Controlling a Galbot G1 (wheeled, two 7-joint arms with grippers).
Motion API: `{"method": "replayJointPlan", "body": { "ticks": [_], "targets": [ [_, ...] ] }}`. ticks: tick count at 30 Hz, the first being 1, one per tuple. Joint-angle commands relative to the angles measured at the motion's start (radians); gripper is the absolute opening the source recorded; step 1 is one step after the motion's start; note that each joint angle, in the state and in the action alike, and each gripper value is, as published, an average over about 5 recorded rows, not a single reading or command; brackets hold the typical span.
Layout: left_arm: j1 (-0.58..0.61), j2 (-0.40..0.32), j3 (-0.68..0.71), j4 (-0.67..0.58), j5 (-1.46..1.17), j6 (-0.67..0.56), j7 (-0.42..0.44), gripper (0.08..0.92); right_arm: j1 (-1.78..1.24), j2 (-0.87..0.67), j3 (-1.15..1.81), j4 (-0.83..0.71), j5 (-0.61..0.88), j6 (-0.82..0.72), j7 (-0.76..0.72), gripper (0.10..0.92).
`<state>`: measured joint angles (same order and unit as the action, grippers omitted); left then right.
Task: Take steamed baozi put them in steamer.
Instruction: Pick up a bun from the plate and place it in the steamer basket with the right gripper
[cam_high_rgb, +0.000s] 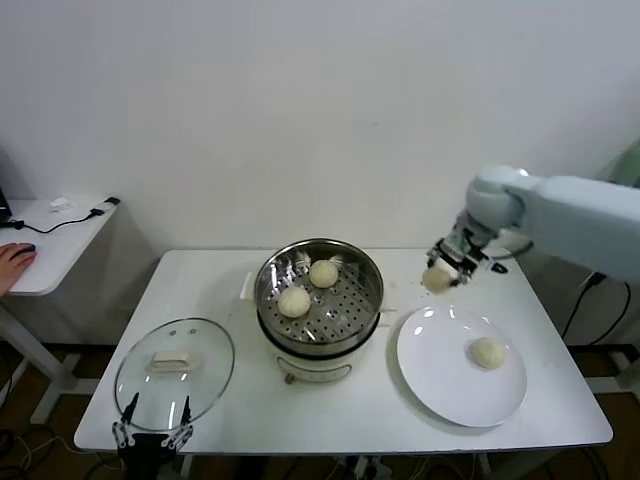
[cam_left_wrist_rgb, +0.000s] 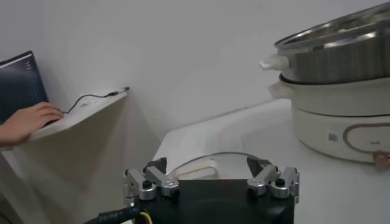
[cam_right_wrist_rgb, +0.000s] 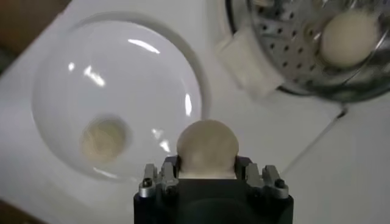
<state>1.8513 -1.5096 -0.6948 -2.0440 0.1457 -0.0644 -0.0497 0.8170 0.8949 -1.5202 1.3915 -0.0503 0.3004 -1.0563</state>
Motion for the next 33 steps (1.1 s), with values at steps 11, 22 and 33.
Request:
{"method": "replayJointPlan", "body": {
  "ticks": [11,22,33],
  "targets": [
    [-0.011,0.017,0.012,-0.019,0.006,0.025,0.004,0.823,-0.058,0.407,0.094,0.043,-0.201,0.324,0.004,0.602],
    [-0.011,0.024,0.010,-0.006,0.001,0.024,0.005,0.823,-0.204,0.403,0.058,0.036,-0.167,0.261,-0.018,0.602],
    [-0.013,0.028,0.009,0.007,0.000,0.023,0.005,0.823,-0.256,0.436,0.047,-0.049,-0.119,0.230,-0.017,0.602]
  ]
}}
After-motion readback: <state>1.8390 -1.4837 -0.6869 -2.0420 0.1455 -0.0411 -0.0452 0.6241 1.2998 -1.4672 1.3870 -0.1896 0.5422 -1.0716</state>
